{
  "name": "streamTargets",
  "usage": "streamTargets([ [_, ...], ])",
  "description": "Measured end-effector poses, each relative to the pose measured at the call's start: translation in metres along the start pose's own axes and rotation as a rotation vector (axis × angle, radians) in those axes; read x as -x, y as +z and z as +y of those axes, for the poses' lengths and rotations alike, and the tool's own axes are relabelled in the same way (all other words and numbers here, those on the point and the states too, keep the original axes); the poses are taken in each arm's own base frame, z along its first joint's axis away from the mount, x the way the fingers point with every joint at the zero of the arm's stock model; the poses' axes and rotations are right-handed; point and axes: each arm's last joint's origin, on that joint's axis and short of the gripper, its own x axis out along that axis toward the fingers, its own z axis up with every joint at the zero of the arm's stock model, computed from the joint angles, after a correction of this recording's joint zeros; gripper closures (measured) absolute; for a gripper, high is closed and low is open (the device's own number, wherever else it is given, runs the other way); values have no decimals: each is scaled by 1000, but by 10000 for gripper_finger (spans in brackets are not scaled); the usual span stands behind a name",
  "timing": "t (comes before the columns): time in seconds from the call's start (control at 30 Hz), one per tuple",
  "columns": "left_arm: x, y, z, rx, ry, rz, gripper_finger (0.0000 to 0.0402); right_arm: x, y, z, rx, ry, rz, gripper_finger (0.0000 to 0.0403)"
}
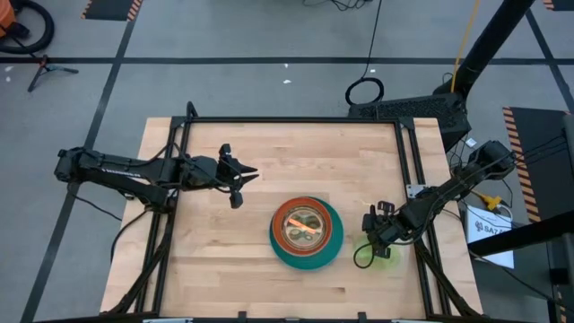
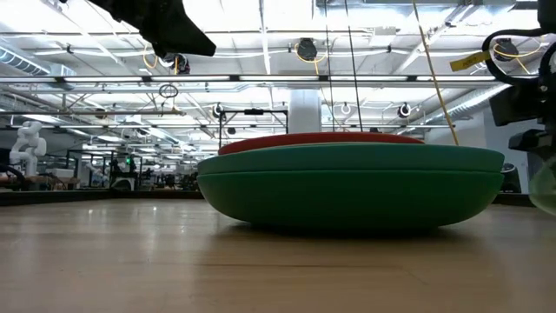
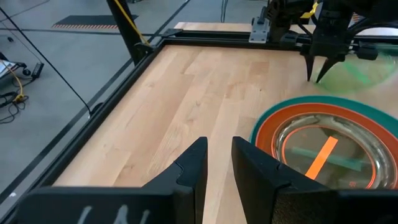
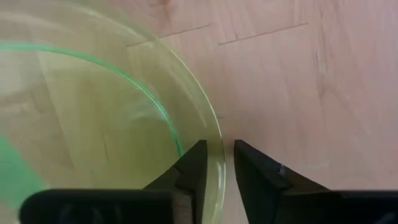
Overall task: Stack plastic plates
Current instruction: Stack the transparent green plate on the transparent orange plate
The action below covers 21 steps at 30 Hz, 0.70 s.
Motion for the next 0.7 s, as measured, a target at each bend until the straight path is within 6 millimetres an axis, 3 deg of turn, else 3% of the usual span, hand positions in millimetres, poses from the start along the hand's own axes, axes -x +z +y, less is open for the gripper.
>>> streamTargets([
  [0.27, 0, 0, 0, 0, 0, 0, 321, 0, 1, 2, -1, 18, -14, 394],
  [0.7, 0, 0, 0, 2, 0, 0, 321, 17, 10, 6, -60, -40, -29, 402],
])
